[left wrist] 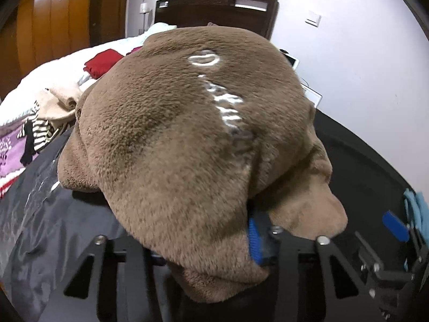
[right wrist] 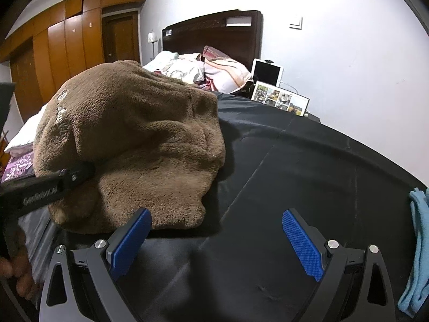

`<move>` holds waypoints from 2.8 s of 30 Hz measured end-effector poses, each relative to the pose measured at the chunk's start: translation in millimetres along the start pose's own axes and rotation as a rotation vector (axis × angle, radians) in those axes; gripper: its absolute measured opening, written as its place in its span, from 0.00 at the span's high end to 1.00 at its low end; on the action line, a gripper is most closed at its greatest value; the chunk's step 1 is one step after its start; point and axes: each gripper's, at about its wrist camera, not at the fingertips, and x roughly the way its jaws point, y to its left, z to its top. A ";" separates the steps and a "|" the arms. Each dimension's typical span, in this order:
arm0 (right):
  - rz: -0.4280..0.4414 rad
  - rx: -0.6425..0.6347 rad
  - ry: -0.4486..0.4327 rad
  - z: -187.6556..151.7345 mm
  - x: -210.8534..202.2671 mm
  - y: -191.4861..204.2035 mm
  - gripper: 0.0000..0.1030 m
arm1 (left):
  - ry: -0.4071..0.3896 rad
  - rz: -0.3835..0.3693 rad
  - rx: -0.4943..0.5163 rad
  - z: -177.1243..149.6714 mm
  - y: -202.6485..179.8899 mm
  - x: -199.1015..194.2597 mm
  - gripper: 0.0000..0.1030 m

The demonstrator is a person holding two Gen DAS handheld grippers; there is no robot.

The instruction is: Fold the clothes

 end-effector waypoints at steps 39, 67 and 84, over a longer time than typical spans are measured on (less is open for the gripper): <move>-0.080 -0.164 0.207 -3.0 30.7 -25.3 0.03 | 0.038 -0.146 0.237 -55.7 -23.9 -46.3 0.73; -0.073 -0.090 0.097 -18.7 -35.8 -57.6 0.03 | -0.217 -0.054 0.088 69.5 20.7 -94.6 0.22; 0.263 -0.156 0.194 2.5 29.0 28.1 0.02 | 0.081 -0.121 0.161 65.7 30.1 -2.4 0.22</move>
